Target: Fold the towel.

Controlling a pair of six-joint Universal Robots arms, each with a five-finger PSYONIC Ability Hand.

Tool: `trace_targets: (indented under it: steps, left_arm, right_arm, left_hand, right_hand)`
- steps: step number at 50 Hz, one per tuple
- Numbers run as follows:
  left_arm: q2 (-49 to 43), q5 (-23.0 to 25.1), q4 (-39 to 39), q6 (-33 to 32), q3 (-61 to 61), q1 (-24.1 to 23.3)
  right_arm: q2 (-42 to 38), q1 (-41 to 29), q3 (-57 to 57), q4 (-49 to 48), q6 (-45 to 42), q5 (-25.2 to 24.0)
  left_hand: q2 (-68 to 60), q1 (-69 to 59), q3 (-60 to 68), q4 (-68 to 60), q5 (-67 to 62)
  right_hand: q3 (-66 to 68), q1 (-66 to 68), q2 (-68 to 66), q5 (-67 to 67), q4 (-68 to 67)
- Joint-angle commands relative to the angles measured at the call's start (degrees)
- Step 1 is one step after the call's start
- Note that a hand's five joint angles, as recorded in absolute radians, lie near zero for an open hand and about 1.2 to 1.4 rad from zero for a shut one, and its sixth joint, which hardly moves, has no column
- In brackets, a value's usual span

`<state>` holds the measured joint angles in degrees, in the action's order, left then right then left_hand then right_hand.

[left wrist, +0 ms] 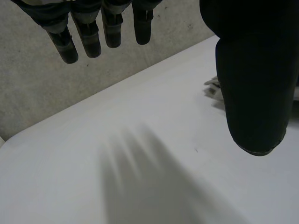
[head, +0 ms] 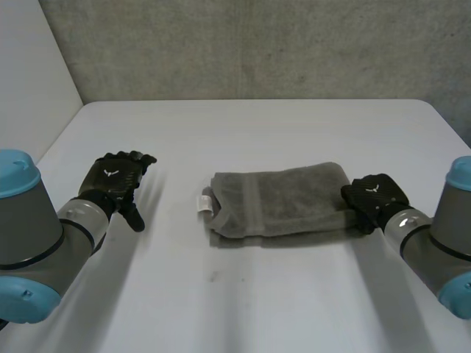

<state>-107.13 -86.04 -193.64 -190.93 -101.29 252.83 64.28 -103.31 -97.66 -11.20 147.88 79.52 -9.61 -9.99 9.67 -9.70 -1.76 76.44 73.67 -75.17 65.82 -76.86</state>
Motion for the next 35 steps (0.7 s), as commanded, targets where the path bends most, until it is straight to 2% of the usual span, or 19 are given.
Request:
trace_targets:
  steps: [1,5,7,10,13,15,18,20,24,26,27,28,29,30,31,32,33,34,35]
  left_arm:
    - [0.3,-0.1,0.2,-0.1,1.4,0.0]
    - [1.0,-0.3,0.4,0.1,2.9,-0.2]
    - [1.8,-0.4,0.7,0.8,5.0,-1.2]
    - [2.2,-0.4,0.7,1.5,6.0,-1.9]
    - [3.1,-0.6,0.8,3.5,8.3,-3.0]
    - [3.7,-0.8,1.2,5.4,10.3,-3.4]
    - [3.9,-0.8,1.6,6.3,11.3,-3.5]
    - [4.0,-0.9,2.6,7.9,13.2,-3.6]
    - [3.8,-0.9,3.4,9.3,15.0,-3.8]
    - [3.2,-0.9,4.3,10.0,16.6,-4.1]
    - [3.2,-0.9,4.3,10.0,16.7,-4.1]
    - [2.7,-0.9,4.8,10.1,17.1,-4.2]
    - [2.7,-0.9,4.8,10.1,17.1,-4.2]
    - [2.2,-0.9,5.1,10.3,17.4,-4.3]
    - [1.3,-0.9,5.2,10.4,17.9,-4.4]
    - [1.3,-0.9,5.2,10.4,17.9,-4.4]
    - [0.4,-1.0,5.3,10.4,18.3,-4.6]
    - [-0.4,-1.0,5.4,10.6,18.8,-5.2]
    - [-0.5,-1.0,5.4,10.6,18.8,-5.2]
  right_arm:
    - [6.0,-0.6,1.0,0.7,-8.9,-0.3]
    - [6.0,-5.2,5.8,1.0,-9.1,-0.2]
    - [3.8,-11.9,11.6,1.4,-9.5,-1.0]
    - [1.6,-15.3,14.5,1.8,-9.7,-1.8]
    - [-2.4,-19.8,20.2,3.4,-11.4,-4.1]
    - [-6.8,-24.5,25.0,6.4,-14.9,-7.9]
    - [-9.2,-26.4,27.0,8.1,-16.7,-9.9]
    - [-12.9,-29.4,29.2,10.6,-19.8,-13.3]
    - [-15.9,-31.2,30.7,11.7,-21.7,-12.9]
    - [-17.3,-31.6,31.8,12.1,-21.4,-8.4]
    - [-17.3,-31.6,31.8,12.1,-21.4,-8.3]
    - [-17.1,-31.5,31.7,12.1,-21.1,-5.0]
    - [-17.1,-31.5,31.7,12.1,-21.1,-5.0]
    - [-16.6,-31.2,31.2,12.1,-20.5,-2.5]
    - [-15.9,-30.9,30.6,11.7,-19.0,-0.2]
    - [-15.9,-30.9,30.6,11.7,-19.0,-0.2]
    - [-14.6,-30.6,29.8,11.6,-16.2,0.7]
    - [-13.1,-30.1,28.7,11.4,-12.0,0.6]
    - [-13.0,-30.1,28.7,11.4,-12.0,0.6]
  left_hand:
    - [-0.6,-0.2,0.5,-0.5,1.5]
    - [-0.6,-0.2,0.5,-0.5,1.5]
    - [-0.4,-0.1,0.4,-0.4,1.7]
    - [-0.4,-0.1,0.4,-0.4,1.7]
    - [-0.4,-0.1,0.4,-0.4,1.7]
    - [-0.4,-0.1,0.4,-0.4,1.7]
    - [-0.4,-0.1,0.4,-0.4,1.7]
    - [-0.4,-0.1,0.4,-0.4,1.7]
    - [-0.4,-0.1,0.4,-0.4,1.7]
    - [-0.4,-0.1,0.4,-0.4,1.7]
    - [-0.4,-0.1,0.4,-0.4,1.7]
    - [-0.4,-0.1,0.4,-0.4,1.7]
    - [-0.4,-0.1,0.4,-0.4,1.7]
    - [-0.4,-0.1,0.4,-0.4,1.7]
    - [-0.4,-0.1,0.4,-0.4,1.7]
    - [-0.4,-0.1,0.4,-0.4,1.7]
    - [-0.4,-0.1,0.4,-0.4,1.7]
    - [-0.4,-0.1,0.4,-0.4,1.7]
    - [-0.4,-0.1,0.4,-0.4,1.7]
  right_hand:
    - [3.6,6.3,-4.8,4.2,-3.1]
    - [3.6,6.3,-4.8,4.2,-3.1]
    - [3.6,6.3,-4.8,4.2,-3.1]
    - [3.6,6.3,-4.8,4.2,-3.1]
    - [3.6,6.3,-4.8,4.2,-3.1]
    - [3.6,6.3,-4.8,4.2,-3.1]
    - [3.6,6.3,-4.8,4.2,-3.1]
    - [3.6,6.3,-4.8,4.2,-3.1]
    - [3.6,6.3,-4.8,4.2,-3.1]
    - [3.6,6.3,-4.8,4.2,-3.1]
    - [3.6,6.3,-4.8,4.2,-3.1]
    - [3.6,6.3,-4.8,4.2,-3.1]
    - [3.6,6.3,-4.8,4.2,-3.1]
    - [-16.7,-13.9,15.4,-16.1,17.1]
    - [-45.7,-42.9,44.4,-45.1,46.1]
    - [-46.0,-43.2,44.7,-45.4,46.4]
    - [-66.4,-63.7,65.2,-65.8,66.9]
    - [-66.4,-63.7,65.2,-65.8,66.9]
    - [-66.4,-63.7,65.2,-65.8,66.9]
